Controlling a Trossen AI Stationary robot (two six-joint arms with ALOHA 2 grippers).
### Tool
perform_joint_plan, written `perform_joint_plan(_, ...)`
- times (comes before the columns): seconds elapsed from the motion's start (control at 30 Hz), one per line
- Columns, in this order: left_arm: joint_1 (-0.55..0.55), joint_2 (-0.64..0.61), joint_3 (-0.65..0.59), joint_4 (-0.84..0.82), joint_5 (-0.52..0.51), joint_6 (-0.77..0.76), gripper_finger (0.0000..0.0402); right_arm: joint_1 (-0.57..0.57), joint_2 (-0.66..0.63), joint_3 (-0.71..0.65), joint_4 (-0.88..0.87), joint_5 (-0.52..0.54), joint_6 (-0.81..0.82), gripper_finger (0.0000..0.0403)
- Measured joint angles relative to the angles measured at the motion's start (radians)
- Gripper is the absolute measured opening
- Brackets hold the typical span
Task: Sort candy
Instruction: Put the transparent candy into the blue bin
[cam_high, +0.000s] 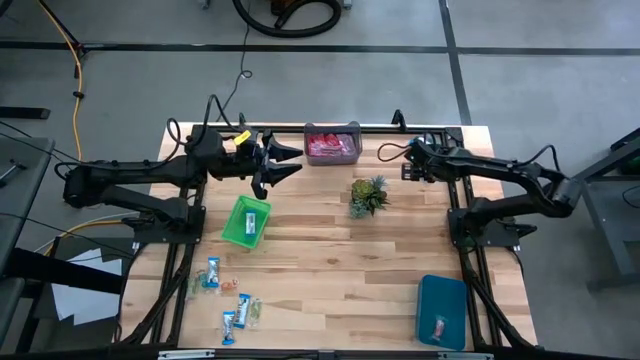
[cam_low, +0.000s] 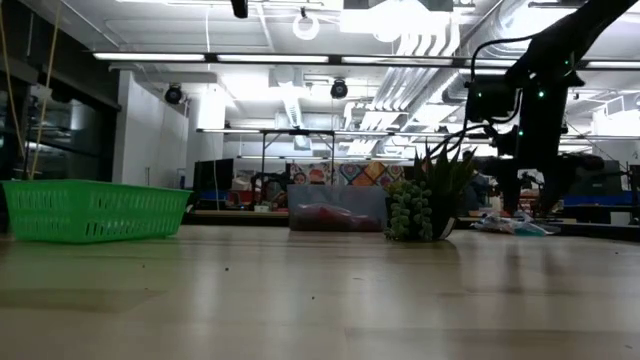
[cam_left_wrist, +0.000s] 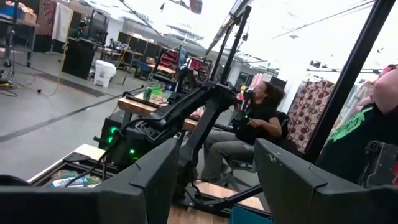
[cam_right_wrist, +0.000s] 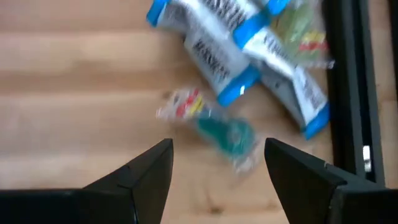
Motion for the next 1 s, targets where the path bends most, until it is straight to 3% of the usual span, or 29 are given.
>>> perform_joint_plan(0.6,0.000,0.000,0.000,-0.026,-0.002,-0.002,0.0197,-0.029,0.241,0.005,0.076,0.041,-0.170,0.0239)
perform_joint_plan(0.73,0.000,0.000,0.000,-0.040,-0.020,-0.001,0.0197,-0.020,0.222,0.000,0.078,0.030,-0.201,0.0182)
perform_joint_plan(0.9,0.000,0.000,0.000,-0.036,-0.037,-0.001,0.0197,0.009,0.175,-0.005,0.047,0.013,-0.254,0.0034)
perform_joint_plan(1.0,0.003,-0.009,0.000,-0.031,-0.037,-0.001,0.0197,0.032,0.117,-0.002,0.047,-0.015,-0.282,0.0019)
